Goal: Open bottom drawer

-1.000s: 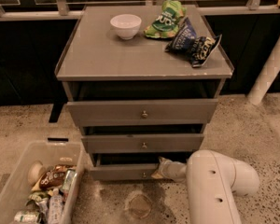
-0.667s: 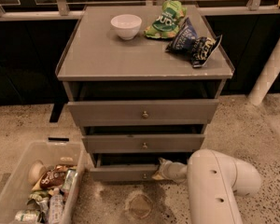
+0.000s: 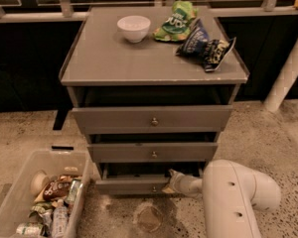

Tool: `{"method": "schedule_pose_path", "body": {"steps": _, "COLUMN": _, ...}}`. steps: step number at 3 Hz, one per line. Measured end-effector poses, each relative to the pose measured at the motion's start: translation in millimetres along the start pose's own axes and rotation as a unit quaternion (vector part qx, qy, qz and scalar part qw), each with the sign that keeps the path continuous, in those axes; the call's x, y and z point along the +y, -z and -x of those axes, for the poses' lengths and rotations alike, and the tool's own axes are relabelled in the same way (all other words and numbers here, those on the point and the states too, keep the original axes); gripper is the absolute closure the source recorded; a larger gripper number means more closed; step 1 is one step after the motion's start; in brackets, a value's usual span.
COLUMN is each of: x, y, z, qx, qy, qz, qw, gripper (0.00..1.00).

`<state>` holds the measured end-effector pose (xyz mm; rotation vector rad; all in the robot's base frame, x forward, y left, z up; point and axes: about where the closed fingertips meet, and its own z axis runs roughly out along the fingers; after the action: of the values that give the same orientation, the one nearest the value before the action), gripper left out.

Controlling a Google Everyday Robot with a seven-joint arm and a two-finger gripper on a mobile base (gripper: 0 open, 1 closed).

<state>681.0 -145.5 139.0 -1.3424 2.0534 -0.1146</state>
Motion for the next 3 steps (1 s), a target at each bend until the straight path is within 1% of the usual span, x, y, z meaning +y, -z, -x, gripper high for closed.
{"method": "schedule_pose_path", "body": {"steps": 1, "x": 4.1, "y": 7.3, "z": 0.5, "qx": 0.0, "qy": 0.0, "qz": -0.003, "qw": 1.0, "gripper": 1.0}}
{"method": "schedule_pose_path", "body": {"steps": 3, "x": 5.3, "y": 6.6, "z": -0.2, "qx": -0.002, "qy": -0.001, "qz": -0.001, "qw": 1.0, "gripper": 1.0}}
